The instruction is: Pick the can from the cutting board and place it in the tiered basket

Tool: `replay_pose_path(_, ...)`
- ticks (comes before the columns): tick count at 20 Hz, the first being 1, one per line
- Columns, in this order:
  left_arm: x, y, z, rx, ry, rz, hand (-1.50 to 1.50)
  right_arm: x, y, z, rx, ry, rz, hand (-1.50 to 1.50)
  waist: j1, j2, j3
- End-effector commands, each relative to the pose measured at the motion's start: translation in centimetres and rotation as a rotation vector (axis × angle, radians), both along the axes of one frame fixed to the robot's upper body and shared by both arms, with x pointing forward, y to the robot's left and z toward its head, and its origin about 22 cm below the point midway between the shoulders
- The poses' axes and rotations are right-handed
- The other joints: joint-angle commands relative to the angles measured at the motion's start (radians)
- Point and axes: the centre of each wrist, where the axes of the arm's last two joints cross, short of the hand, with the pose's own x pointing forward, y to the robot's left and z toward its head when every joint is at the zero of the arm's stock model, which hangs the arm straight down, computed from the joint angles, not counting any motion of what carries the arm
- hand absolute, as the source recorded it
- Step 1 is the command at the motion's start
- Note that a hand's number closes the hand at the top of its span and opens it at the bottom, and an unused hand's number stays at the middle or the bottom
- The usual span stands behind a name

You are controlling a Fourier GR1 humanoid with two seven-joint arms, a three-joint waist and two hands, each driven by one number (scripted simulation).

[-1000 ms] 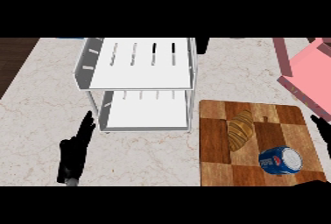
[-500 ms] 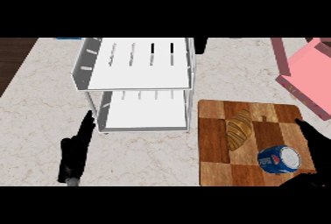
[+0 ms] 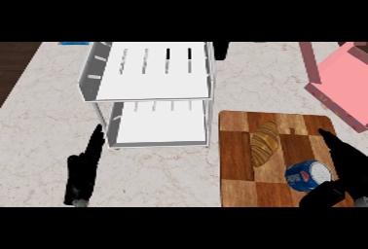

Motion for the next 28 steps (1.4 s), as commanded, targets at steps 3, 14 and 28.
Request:
replay_pose_path(3, -0.2, 1.4, -0.1, 0.001, 0.004, -0.003, 0.00, 1.1, -0.1, -0.4, -0.042, 0.151, -0.131, -1.50, -0.002, 0.001, -0.002)
replay_pose_path(14, -1.5, 0.5, -1.5, 0.000, 0.002, 0.006, 0.00, 0.3, 0.2, -3.0, -0.002, 0.180, -0.149, -1.50, -0.010, 0.000, -0.002)
replay_pose_path(28, -0.5, 1.7, -0.9, -0.013, 0.006, 0.007, 0.00, 1.2, 0.4, -7.4, -0.136, 0.063, 0.017, 1.50, -0.007, 0.000, -0.001)
